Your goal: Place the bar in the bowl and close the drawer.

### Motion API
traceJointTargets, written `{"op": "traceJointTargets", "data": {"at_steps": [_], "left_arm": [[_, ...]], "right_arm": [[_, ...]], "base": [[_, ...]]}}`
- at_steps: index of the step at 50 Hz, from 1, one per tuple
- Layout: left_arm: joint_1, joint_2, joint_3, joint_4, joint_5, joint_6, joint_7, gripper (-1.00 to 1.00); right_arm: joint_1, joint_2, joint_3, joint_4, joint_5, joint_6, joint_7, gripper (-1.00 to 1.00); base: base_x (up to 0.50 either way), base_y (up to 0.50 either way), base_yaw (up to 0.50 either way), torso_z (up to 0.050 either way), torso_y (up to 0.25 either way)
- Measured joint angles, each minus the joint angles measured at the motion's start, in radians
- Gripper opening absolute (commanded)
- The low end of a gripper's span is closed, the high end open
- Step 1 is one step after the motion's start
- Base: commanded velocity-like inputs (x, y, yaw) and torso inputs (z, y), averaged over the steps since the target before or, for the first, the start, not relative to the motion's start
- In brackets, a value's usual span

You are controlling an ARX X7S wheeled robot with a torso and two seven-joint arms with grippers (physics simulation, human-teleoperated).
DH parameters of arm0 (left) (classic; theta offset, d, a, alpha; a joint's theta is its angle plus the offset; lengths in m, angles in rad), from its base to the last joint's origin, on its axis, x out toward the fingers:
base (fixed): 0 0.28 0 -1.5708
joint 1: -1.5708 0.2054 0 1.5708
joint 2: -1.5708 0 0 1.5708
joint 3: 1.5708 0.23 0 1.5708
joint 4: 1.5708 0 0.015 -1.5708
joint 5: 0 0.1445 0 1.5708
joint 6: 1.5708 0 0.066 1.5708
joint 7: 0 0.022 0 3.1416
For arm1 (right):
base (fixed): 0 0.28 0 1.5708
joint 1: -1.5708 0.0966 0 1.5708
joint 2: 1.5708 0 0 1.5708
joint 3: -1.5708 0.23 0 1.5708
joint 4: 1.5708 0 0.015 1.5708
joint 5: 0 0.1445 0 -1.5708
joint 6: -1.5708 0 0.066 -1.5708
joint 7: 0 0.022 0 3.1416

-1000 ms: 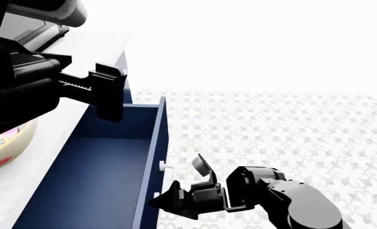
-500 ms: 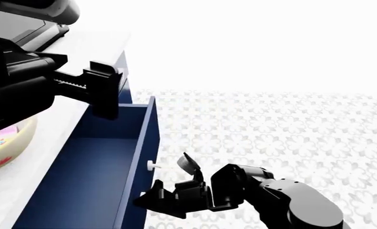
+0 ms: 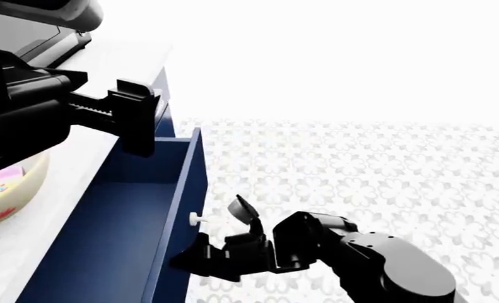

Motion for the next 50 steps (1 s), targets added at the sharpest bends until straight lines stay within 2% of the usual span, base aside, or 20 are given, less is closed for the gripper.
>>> {"op": "traceJointTargets", "data": {"at_steps": [5,8,21,29,41,50], "left_arm": [[-0.001,0.002,0.002,0.001,-0.001,0.002,-0.003,1.00],[-0.003,0.003,0.003,0.003,-0.003,0.003,-0.005,1.00],[-0.011,0.013,0.012,0.012,-0.013,0.008,-0.022,1.00],[-0.017,0.032,0.020,0.012,-0.014,0.011,-0.029,1.00],[-0.028,0.089,0.043,0.005,-0.004,0.009,-0.033,1.00],[-0.035,0.135,0.068,-0.002,0.009,0.005,-0.044,1.00]], "right_arm": [[0.013,0.004,0.002,0.029,-0.015,-0.002,-0.058,1.00],[0.015,0.045,0.015,-0.022,-0.015,-0.020,-0.050,1.00],[-0.040,0.351,0.105,-0.399,0.016,-0.164,0.076,1.00],[-0.105,0.525,0.168,-0.536,0.070,-0.241,0.090,1.00],[-0.230,0.675,0.248,-0.494,0.195,-0.309,0.007,1.00],[-0.327,0.713,0.292,-0.354,0.291,-0.330,-0.077,1.00]], "base": [[0.00,0.00,0.00,0.000,0.000],[0.00,0.00,0.00,0.000,0.000],[0.00,0.00,0.00,0.000,0.000],[0.00,0.00,0.00,0.000,0.000],[0.00,0.00,0.00,0.000,0.000],[0.00,0.00,0.00,0.000,0.000]]}}
